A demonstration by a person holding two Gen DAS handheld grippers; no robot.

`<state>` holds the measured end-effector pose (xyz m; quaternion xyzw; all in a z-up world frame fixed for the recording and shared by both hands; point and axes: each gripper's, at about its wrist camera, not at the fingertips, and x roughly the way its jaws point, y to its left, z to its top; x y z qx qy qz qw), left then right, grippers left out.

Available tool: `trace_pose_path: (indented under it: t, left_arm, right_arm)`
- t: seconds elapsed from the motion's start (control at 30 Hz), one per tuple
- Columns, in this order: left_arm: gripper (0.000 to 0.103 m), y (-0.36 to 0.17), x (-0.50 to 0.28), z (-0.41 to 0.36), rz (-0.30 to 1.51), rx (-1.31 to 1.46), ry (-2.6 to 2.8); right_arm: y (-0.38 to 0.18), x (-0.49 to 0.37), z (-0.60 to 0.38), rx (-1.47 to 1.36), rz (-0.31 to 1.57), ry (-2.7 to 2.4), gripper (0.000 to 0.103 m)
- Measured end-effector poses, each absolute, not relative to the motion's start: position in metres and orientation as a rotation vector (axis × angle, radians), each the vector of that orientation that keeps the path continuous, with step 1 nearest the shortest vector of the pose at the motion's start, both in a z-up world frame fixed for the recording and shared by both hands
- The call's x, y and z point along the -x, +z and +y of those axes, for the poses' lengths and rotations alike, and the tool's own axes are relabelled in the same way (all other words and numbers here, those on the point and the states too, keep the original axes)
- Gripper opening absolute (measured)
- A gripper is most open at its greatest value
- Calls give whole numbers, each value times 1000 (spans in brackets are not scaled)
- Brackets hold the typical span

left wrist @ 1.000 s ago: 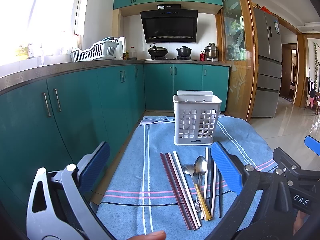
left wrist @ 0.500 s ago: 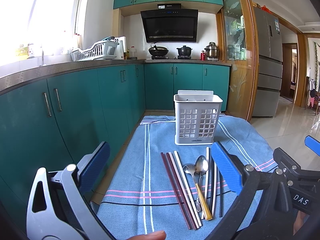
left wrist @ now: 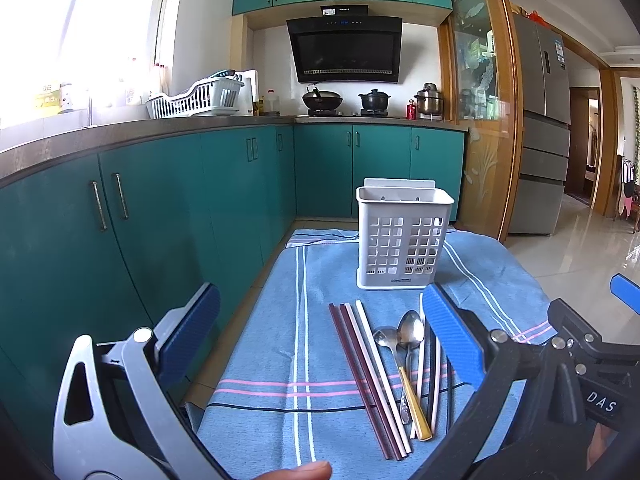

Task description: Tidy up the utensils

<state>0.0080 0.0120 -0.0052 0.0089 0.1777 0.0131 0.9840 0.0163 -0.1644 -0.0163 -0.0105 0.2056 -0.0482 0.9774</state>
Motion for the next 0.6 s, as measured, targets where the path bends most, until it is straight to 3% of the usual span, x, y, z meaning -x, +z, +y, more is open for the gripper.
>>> trace_pose_path:
  t: [0.6]
  left_arm:
    - [100,-8,-9,7,369,-31,13]
  right_arm:
    - [-18,-17,-164,28,417,-104,100]
